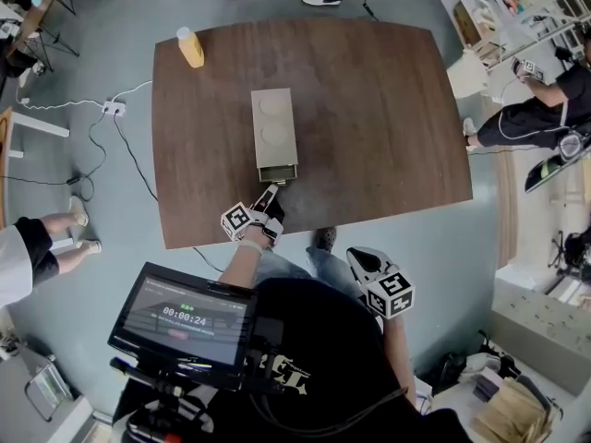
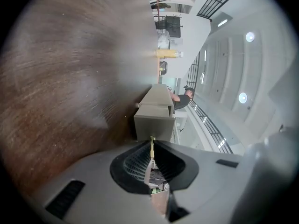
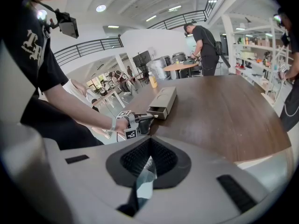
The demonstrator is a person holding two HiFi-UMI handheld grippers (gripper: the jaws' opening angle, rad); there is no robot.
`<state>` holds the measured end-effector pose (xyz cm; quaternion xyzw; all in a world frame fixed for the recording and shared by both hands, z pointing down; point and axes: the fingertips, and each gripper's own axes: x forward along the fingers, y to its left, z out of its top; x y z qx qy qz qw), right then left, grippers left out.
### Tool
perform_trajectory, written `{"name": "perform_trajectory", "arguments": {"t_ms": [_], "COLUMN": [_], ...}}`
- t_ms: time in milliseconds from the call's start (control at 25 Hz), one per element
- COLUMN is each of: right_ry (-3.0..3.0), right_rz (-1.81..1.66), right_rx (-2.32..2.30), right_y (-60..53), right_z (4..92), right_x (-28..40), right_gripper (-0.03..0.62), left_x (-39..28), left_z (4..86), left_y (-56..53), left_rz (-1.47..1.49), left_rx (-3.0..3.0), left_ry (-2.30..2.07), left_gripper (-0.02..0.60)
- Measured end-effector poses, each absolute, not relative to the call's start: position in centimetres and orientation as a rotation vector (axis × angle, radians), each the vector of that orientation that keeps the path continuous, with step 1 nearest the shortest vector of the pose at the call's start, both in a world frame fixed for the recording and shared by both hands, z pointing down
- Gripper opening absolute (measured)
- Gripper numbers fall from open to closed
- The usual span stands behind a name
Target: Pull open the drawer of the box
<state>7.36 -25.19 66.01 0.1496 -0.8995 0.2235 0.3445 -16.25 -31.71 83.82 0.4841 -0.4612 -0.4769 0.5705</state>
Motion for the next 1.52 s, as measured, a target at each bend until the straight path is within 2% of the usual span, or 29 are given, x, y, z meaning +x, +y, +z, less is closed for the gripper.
{"name": "perform_trajectory", "arguments": {"t_ms": [1520], "right_ry": [-2.331], "right_rz": [0.537], "right_rx": [0.116], "right_y": [-25.0], "right_z": [67.4], "right_x": [4.1], "right_gripper": [-0.012], "left_x": [-12.2], "left_z": [84.4], "left_y": [-25.4], "left_rz": [-1.082], "left_rx": [1.107], "left_ry": [-1.109], "left_gripper": [0.028]}}
